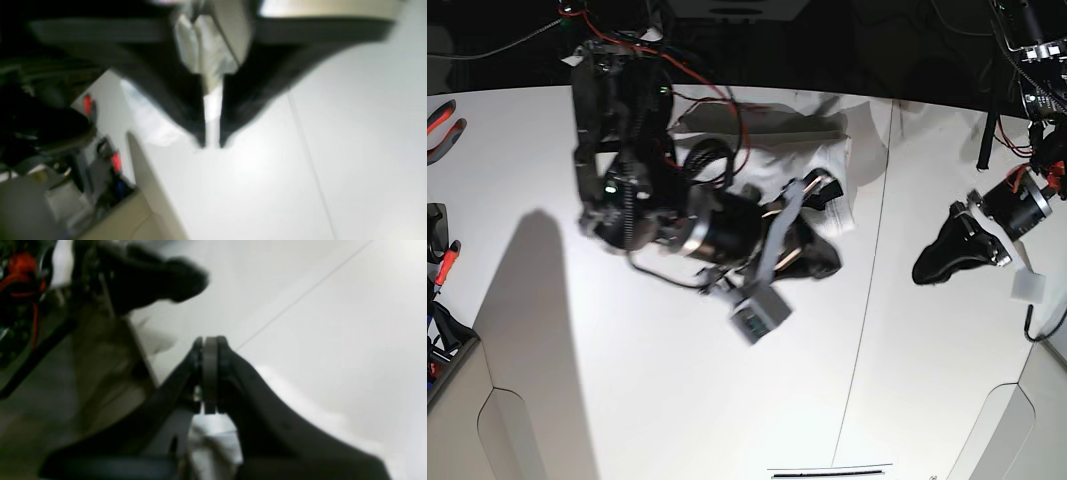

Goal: Layout the t-shirt on the table in an organized manner, then fold the t-shirt properly
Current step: 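Fold the shirt end with the right gripper over toward the left gripper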

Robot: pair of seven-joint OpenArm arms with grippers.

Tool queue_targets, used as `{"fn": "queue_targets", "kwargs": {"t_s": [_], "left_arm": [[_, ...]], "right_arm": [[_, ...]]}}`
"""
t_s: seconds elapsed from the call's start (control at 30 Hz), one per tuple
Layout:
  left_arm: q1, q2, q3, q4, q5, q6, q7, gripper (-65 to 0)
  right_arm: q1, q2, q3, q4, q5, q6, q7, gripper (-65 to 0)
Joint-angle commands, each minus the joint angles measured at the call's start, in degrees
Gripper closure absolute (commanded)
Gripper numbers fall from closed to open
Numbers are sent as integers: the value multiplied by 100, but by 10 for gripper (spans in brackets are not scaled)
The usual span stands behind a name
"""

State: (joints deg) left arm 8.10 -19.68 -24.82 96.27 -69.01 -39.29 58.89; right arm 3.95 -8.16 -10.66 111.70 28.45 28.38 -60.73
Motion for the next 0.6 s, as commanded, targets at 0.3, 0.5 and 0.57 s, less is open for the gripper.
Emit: {"fn": "queue_targets", "kwargs": {"t_s": [0.3,0.5,0.57], "left_arm": [[-63,466,1956,575,424,164,-59,0],[-66,706,2828,498,785,227,-131,0],[-68,765,2938,356,953,251,-251,0]], "right_arm": [[-1012,-46,1996,527,968,-111,227,0],[-999,-46,2133,-264,1292,44,332,0],[-949,-46,2135,-682,1410,168,369,0]]}}
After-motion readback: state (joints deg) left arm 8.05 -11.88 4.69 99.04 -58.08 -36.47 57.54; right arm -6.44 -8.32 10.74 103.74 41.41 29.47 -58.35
